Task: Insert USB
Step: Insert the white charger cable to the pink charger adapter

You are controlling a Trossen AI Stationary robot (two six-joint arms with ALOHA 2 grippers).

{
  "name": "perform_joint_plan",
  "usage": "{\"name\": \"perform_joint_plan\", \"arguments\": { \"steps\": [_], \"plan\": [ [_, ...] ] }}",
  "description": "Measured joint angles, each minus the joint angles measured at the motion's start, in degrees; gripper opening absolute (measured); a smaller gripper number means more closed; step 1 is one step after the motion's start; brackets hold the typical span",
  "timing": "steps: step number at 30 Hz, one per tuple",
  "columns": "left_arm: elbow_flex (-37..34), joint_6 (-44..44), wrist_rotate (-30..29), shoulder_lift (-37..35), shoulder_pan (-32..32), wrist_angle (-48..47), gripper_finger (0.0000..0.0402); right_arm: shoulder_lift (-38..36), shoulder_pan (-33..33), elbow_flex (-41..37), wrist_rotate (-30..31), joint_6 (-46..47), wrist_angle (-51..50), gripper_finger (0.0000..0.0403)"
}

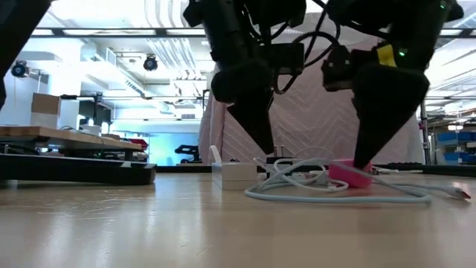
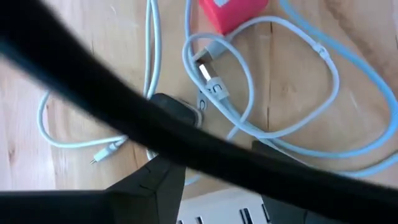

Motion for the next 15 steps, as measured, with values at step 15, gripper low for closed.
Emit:
{"name": "perform_joint_plan", "arguments": {
  "steps": [15],
  "plan": [
    [-9.2, -0.2, 0.0, -7.3, -0.4, -3.1, 0.0149, 5.1, -4.5, 1.2, -1.3, 11.8, 0.3, 0.0286]
  ]
}}
